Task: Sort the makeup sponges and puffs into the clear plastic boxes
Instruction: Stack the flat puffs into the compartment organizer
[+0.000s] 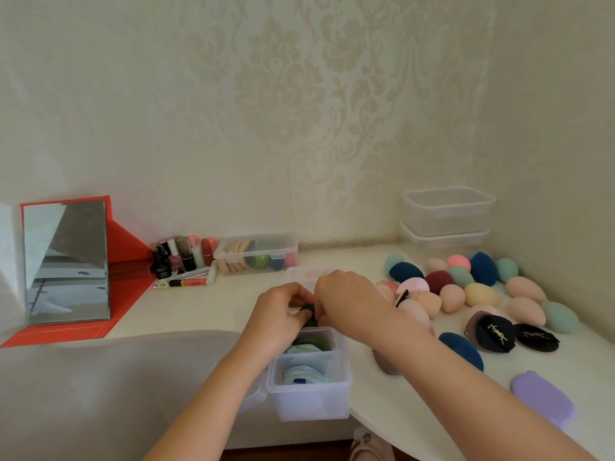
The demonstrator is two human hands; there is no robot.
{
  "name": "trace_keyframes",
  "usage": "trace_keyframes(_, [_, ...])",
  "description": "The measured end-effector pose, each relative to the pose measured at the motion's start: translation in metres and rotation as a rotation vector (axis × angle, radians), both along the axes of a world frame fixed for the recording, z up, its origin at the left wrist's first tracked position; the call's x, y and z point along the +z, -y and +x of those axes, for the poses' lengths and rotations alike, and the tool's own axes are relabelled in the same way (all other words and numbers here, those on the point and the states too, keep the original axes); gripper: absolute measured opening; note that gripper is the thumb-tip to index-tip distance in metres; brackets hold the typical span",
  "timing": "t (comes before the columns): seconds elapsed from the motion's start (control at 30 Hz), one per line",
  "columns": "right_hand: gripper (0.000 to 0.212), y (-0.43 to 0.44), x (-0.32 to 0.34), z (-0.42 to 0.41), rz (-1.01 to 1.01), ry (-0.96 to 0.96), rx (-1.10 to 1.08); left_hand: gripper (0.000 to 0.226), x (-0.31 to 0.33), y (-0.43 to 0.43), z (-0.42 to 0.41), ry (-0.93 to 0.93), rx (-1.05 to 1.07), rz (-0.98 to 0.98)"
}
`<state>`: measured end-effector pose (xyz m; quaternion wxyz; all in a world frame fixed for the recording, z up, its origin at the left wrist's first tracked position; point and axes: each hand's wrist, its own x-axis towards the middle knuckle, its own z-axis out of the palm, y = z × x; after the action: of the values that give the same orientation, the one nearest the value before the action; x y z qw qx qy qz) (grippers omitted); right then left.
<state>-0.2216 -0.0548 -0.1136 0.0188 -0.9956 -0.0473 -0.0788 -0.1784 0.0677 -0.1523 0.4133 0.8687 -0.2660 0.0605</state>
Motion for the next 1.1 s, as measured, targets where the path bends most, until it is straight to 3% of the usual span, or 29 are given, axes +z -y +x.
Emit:
trace_keyframes(0.17, [0.021, -0.007, 0.002, 0.002, -0.06, 0.002, -0.016, 0.026, 0.001, 0.0, -0.002, 0.012, 0.004, 0.017])
trace_keyframes(0.53, [0.014, 0.025, -0.007, -0.009, 0.178, -0.026, 0.215, 0.025, 0.026, -0.01, 0.013, -0.143, -0.136, 0.152])
trace_keyframes(0.8, [0.015, 0.029, -0.011, -0.01, 0.143, -0.084, 0.21, 0.011, 0.033, -0.006, 0.018, -0.03, -0.132, 0.415])
trace_keyframes(1.1, [0.017, 0.026, -0.01, -0.009, 0.218, 0.046, 0.16, 0.017, 0.032, -0.004, 0.011, 0.059, -0.17, 0.615])
